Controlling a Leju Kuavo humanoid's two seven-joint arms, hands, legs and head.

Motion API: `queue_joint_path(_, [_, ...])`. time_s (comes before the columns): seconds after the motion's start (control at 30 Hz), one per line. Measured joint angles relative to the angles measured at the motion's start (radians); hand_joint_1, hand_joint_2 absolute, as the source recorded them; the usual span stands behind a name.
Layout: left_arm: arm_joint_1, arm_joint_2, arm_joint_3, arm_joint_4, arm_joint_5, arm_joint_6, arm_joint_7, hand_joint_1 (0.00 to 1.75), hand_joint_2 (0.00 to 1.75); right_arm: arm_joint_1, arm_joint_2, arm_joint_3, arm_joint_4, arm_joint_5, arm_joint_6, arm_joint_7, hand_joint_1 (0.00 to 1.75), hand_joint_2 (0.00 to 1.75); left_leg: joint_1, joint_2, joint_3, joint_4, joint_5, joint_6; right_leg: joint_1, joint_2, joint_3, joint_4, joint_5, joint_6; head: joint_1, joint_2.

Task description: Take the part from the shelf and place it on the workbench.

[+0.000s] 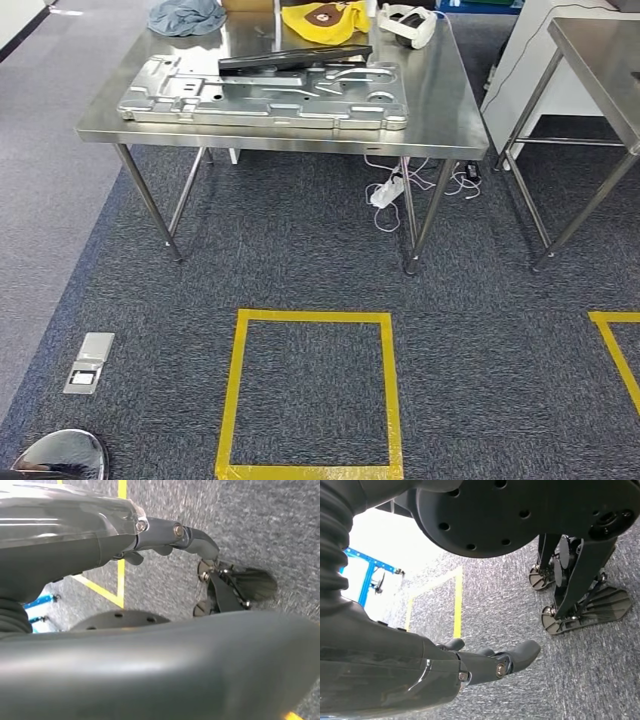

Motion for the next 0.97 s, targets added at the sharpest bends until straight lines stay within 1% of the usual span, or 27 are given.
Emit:
queue_joint_path(0.03, [0.005,0.003,-0.029,-0.004,0.021,0.003,0.003,0.0,1.75,0.004,0.0,-0.002,-0.005,0.005,-0.002,0.0,0.0,1.75,0.0,0.0,0.0,0.0,0.0,0.0,0.0,0.0,0.0,0.0,0.0,0.0,0.0,0.0])
queue_joint_path(0.17, [0.027,0.015,-0.152,-0.019,0.109,0.018,0.018,0.0,0.0,0.019,0.0,-0.015,-0.025,0.027,-0.011,0.0,0.0,0.0,0.0,0.0,0.0,0.0,0.0,0.0,0.0,0.0,0.0,0.001,0.0,-0.001,0.0,0.0])
queue_joint_path(0.83, [0.134,0.079,-0.759,-0.098,0.539,0.086,0.089,0.0,0.0,0.095,0.006,-0.074,-0.134,0.135,-0.049,-0.013,0.0,0.0,0.0,0.0,0.0,0.0,0.0,0.0,0.001,0.0,-0.001,0.001,-0.001,-0.001,0.0,0.0])
queue_joint_path(0.93, [0.148,0.087,-0.841,-0.108,0.605,0.096,0.1,0.0,0.0,0.105,0.008,-0.08,-0.148,0.151,-0.056,-0.013,0.0,0.0,0.0,0.0,0.0,0.0,0.0,0.0,0.001,0.0,-0.001,0.001,-0.001,-0.001,0.0,0.0])
queue_joint_path(0.97, [0.15,0.088,-0.853,-0.11,0.616,0.098,0.102,0.0,0.0,0.106,0.008,-0.081,-0.15,0.154,-0.057,-0.013,0.0,0.0,0.0,0.0,0.0,0.0,0.0,0.0,0.001,0.0,-0.001,0.001,-0.001,-0.001,0.0,0.0])
